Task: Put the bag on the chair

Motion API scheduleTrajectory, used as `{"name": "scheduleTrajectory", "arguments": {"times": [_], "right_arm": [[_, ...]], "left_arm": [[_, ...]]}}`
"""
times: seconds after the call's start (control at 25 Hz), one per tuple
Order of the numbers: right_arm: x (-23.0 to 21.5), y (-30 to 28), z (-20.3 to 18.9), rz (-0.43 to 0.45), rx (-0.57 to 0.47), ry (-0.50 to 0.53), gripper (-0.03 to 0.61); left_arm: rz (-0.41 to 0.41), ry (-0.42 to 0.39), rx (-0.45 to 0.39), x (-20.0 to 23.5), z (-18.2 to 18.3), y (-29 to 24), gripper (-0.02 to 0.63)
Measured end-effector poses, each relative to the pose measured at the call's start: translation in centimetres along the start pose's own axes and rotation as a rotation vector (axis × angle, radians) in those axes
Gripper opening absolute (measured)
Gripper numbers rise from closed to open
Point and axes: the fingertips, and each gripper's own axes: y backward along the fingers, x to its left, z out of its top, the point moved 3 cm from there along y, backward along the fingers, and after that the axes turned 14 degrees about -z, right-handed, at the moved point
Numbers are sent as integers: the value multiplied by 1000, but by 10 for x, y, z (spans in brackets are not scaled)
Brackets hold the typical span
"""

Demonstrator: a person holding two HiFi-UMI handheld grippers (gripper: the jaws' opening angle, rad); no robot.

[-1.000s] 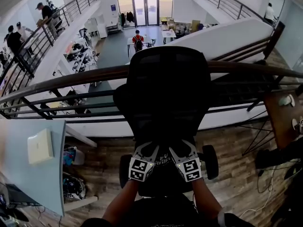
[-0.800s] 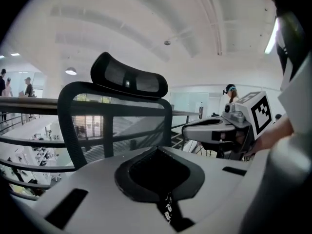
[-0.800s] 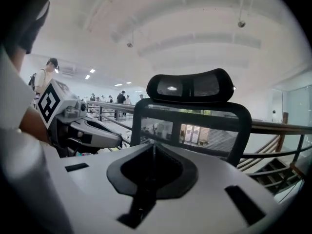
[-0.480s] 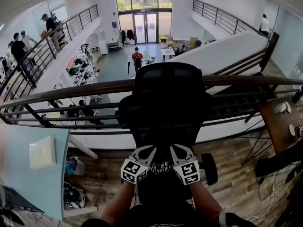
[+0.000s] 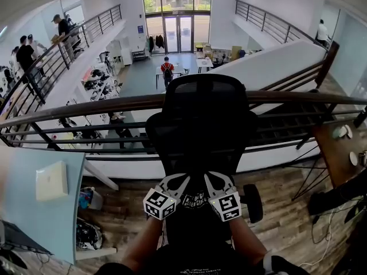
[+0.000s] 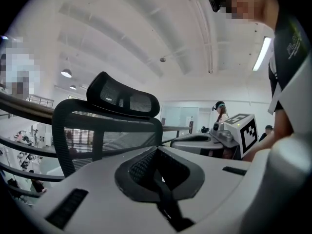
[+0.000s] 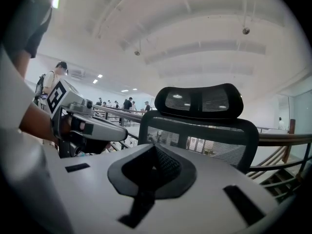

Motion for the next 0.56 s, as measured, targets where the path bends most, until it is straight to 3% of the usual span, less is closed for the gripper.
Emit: {"name": "scheduleTrajectory", "arguments": {"times": [0.56], "right_arm": [[-4, -3, -12, 21, 14, -37, 18]], "left_arm": [[32, 18, 31, 7, -19, 2, 12]]}}
